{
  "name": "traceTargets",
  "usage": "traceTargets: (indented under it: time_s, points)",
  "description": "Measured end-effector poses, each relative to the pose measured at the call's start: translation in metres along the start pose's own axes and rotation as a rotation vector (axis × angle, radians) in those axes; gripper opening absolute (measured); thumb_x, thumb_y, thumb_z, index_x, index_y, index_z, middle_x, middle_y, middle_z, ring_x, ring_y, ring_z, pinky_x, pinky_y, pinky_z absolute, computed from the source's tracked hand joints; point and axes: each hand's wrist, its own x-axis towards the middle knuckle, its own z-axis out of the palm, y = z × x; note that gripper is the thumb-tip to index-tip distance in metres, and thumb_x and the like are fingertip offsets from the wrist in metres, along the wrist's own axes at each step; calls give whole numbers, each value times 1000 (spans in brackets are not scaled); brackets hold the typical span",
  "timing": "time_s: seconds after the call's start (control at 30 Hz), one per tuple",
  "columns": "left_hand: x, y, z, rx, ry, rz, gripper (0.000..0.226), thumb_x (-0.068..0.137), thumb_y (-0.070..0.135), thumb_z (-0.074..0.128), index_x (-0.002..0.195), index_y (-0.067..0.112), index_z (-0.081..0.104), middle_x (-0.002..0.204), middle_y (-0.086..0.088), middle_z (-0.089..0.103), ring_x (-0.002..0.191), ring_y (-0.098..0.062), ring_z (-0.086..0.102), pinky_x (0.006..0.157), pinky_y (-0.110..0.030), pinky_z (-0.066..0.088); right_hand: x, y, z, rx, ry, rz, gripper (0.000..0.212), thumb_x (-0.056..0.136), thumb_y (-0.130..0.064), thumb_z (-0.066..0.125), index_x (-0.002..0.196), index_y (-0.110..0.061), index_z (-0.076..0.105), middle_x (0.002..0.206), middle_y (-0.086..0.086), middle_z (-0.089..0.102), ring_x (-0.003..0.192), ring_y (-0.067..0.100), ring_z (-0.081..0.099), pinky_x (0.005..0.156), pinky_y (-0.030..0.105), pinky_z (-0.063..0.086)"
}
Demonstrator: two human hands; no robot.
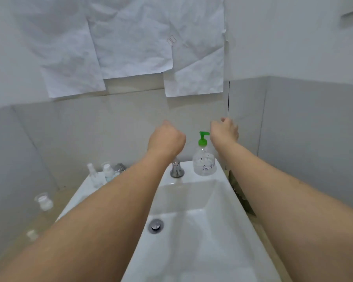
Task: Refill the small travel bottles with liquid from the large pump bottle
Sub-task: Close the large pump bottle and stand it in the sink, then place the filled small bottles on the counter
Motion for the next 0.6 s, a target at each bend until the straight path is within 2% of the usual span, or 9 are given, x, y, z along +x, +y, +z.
traceTargets:
  time_s: [0.1,0.23,0.37,0.47,0.6]
  points:
    - [-10,-12,-45,71,28,48,28,97,3,42,122,-4,52,131,-29,54,121,-41,53,92,-39,41,-38,-34,11,-122,-1,-166,55,93,-24,47,145,-12,37,149,12,30,136,32,29,111,37,24]
    - [-13,-49,-99,116,93,34,26,95,5,43,120,0,51,129,-28,57,119,-41,56,81,-34,35,-79,-72,43,-208,-101,-298,59,91,-19,45,148,-10,31,152,14,26,138,34,26,113,38,21]
    - [-11,-94,-140,137,128,1,31,95,8,45,125,-1,50,128,-29,59,117,-42,57,81,-35,37,-109,-94,80,-240,-221,-371,59,91,-16,43,148,-9,29,152,13,24,138,35,27,114,40,21]
    - [-5,-135,-162,144,150,-35,36,96,9,45,130,-1,48,134,-28,56,123,-41,54,94,-39,43,-125,-103,113,-267,-343,-403,59,90,-15,43,148,-10,31,150,14,26,136,35,32,115,43,26]
    - [4,-184,-168,170,102,-76,41,99,14,48,138,0,44,144,-25,50,131,-39,49,105,-40,41,-130,-98,156,-417,-506,-433,58,90,-11,44,147,-11,33,150,15,31,136,31,36,115,41,28]
